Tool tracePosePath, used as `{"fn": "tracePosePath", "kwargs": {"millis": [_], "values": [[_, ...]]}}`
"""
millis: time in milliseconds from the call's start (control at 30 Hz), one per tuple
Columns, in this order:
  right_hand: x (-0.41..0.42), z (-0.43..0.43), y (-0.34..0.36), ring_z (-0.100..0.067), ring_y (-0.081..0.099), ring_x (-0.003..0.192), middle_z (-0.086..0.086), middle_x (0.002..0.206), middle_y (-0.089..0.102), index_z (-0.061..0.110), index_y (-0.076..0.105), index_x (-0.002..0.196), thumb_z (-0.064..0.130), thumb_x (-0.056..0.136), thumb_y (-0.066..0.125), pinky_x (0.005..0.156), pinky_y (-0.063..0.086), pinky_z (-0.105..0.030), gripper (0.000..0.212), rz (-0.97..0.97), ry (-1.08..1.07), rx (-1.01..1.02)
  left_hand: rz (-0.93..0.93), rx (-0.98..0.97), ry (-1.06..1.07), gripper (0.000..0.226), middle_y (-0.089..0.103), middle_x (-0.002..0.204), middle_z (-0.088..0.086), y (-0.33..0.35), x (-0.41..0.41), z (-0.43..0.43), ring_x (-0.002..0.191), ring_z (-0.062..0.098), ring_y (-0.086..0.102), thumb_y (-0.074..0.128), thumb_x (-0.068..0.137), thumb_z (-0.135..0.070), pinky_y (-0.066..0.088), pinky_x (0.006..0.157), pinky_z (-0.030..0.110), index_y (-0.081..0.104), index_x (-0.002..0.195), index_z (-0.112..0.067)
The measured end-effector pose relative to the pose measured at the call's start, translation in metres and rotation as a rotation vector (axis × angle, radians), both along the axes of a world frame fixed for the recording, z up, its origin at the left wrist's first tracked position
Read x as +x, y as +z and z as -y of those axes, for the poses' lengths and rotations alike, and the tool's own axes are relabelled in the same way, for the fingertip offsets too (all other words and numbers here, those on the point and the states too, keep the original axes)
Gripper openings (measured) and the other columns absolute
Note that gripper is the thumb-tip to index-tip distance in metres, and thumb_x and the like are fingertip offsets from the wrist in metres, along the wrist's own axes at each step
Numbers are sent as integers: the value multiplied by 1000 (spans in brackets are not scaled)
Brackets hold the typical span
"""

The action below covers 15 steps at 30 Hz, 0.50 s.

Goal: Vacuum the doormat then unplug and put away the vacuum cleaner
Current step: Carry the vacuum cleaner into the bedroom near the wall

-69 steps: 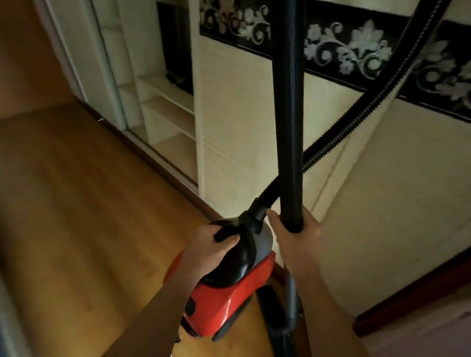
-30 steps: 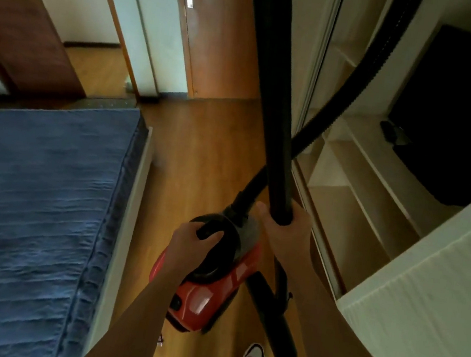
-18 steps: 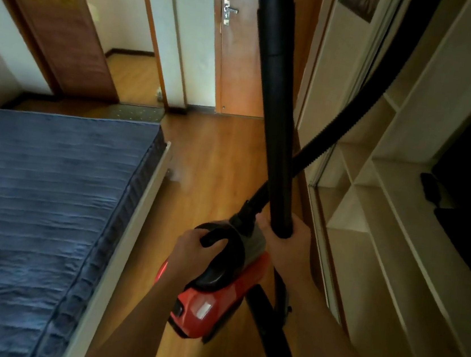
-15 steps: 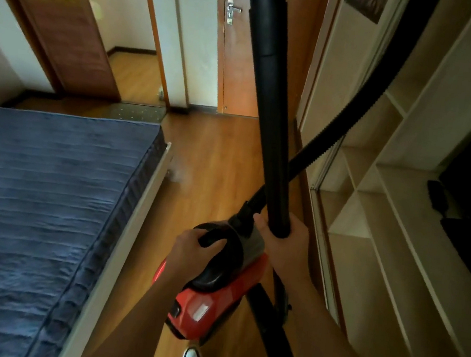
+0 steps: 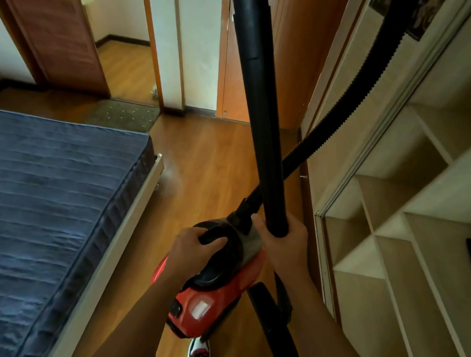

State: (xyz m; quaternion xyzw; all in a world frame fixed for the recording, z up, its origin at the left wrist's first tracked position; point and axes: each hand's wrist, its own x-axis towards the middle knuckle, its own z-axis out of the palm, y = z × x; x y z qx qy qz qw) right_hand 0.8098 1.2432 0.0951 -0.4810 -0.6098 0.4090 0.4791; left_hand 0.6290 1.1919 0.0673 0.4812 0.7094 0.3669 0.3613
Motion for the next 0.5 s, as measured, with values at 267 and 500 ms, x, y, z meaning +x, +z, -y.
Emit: {"fn": "tracePosePath", "kwargs": {"millis": [267, 500], "values": [[-56, -137, 11, -5, 68, 81, 18, 76, 66, 34, 67, 89, 47, 87, 76, 80, 56, -32, 16, 64, -3, -29, -1, 45, 1, 17, 70, 67, 0, 14, -58, -145, 60, 16, 69, 69, 89, -37, 60, 57, 45, 71, 83, -21], [-86, -235, 16, 0, 60, 63, 22, 61, 58, 27, 59, 74, 31, 90, 77, 58, 46, -11, 25, 49, -5, -8, -52, 99, 11, 22, 70, 67, 2, 21, -85, -247, 61, 21, 69, 69, 86, -40, 58, 58, 51, 71, 80, -18]]}}
